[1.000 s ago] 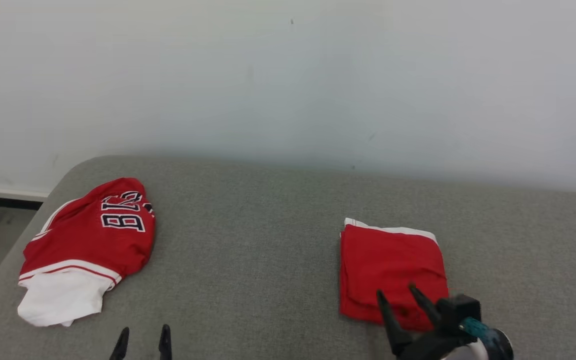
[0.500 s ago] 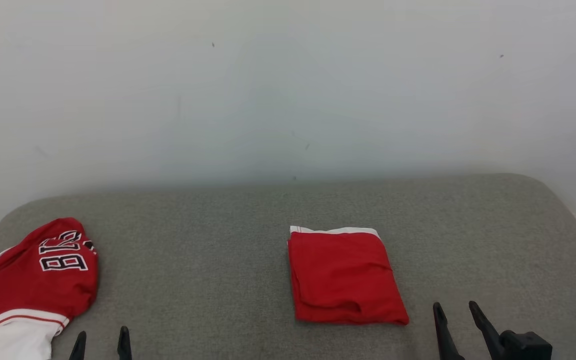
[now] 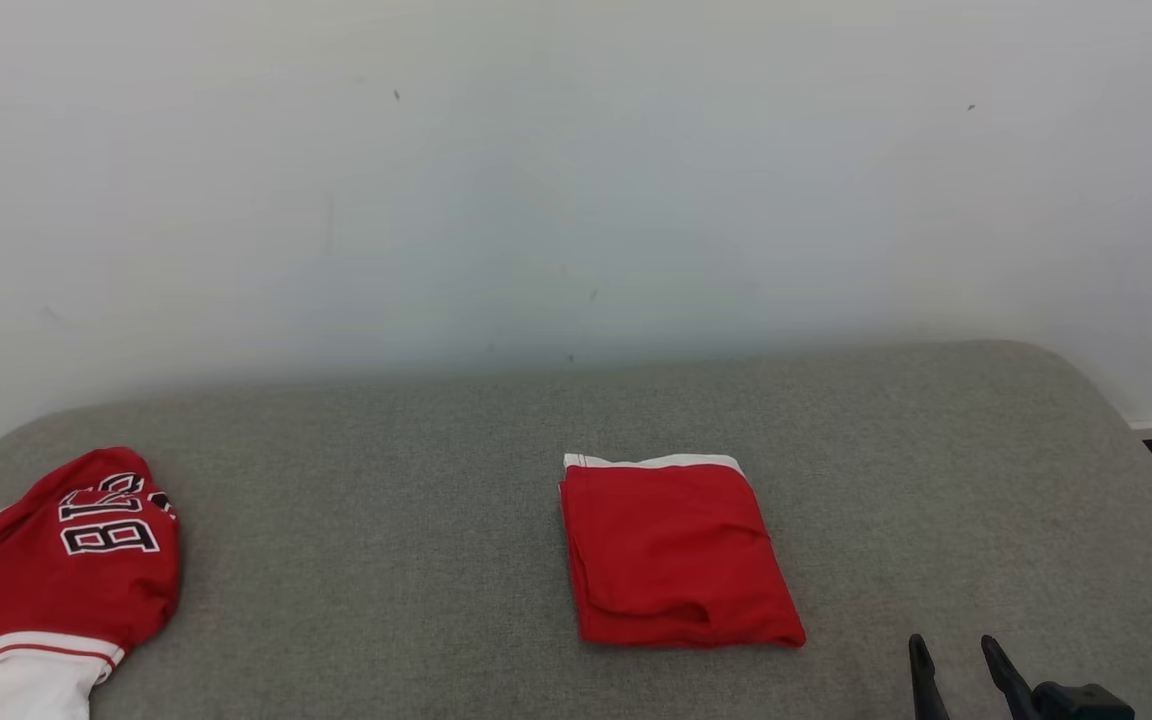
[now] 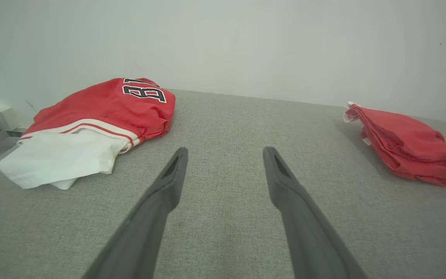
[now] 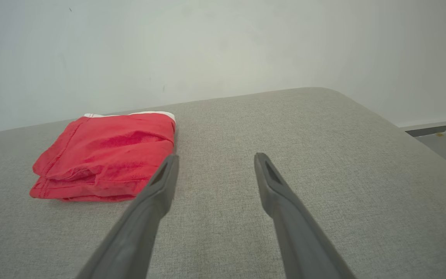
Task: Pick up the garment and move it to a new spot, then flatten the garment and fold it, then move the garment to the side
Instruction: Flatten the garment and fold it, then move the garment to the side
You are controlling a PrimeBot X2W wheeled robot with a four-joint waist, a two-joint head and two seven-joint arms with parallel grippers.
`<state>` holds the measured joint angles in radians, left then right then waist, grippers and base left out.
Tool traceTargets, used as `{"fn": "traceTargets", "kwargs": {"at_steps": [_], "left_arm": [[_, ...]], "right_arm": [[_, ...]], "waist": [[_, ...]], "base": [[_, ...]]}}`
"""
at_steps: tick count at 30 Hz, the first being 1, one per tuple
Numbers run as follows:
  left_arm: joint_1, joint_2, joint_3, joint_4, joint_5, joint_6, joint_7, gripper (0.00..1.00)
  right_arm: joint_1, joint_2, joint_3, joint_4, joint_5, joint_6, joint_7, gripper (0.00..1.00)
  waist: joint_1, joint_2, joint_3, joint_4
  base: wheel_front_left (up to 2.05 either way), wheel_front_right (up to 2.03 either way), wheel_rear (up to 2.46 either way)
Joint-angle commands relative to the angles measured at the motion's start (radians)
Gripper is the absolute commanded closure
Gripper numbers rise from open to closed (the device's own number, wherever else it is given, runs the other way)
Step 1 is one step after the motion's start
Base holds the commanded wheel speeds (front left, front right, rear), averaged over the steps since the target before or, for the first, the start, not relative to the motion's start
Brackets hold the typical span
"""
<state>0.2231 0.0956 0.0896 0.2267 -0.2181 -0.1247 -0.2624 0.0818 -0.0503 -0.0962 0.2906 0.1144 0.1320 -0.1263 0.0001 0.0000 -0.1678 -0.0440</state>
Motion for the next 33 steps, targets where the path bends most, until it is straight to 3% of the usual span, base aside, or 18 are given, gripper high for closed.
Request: {"fn": "traceTargets", "kwargs": {"at_steps": [1, 21, 27, 29, 30, 33], "left_arm": [[-0.006, -0.001, -0.003, 0.003, 0.007, -0.007, -0.002, 0.00], [-0.021, 0.006, -0.032, 0.002, -0.018, -0.005, -0.002, 0.00], [-0.042, 0.025, -0.075, 0.004, -0.029, -0.005, -0.002, 0.00], [-0.043, 0.024, -0.091, -0.005, -0.026, -0.005, -0.002, 0.00], [-0.045, 0.032, -0.106, -0.010, -0.028, -0.005, -0.002, 0.00], [-0.050, 0.042, -0.132, -0.015, -0.031, -0.005, -0.002, 0.00]], "right_arm": [[0.005, 0.000, -0.002, -0.006, 0.007, -0.002, 0.001, 0.00], [-0.018, 0.000, 0.018, -0.050, 0.004, -0.002, 0.067, 0.00], [-0.073, -0.027, 0.083, -0.098, 0.044, -0.002, 0.328, 0.00], [-0.102, -0.025, 0.030, -0.112, 0.036, -0.002, 0.410, 0.00], [-0.136, -0.019, -0.037, -0.097, 0.009, -0.002, 0.517, 0.00], [-0.218, -0.011, -0.135, -0.073, -0.028, -0.002, 0.613, 0.00]], "waist": [[-0.0001, 0.0000, 0.000, 0.006], [-0.0001, 0.0000, 0.011, 0.042], [-0.0001, 0.0000, 0.021, 0.119], [-0.0001, 0.0000, 0.028, 0.154], [-0.0001, 0.0000, 0.038, 0.193], [-0.0001, 0.0000, 0.058, 0.253]], "base": [[0.00, 0.00, 0.00], [0.00, 0.00, 0.00], [0.00, 0.00, 0.00], [0.00, 0.00, 0.00], [0.00, 0.00, 0.00], [0.00, 0.00, 0.00]]}}
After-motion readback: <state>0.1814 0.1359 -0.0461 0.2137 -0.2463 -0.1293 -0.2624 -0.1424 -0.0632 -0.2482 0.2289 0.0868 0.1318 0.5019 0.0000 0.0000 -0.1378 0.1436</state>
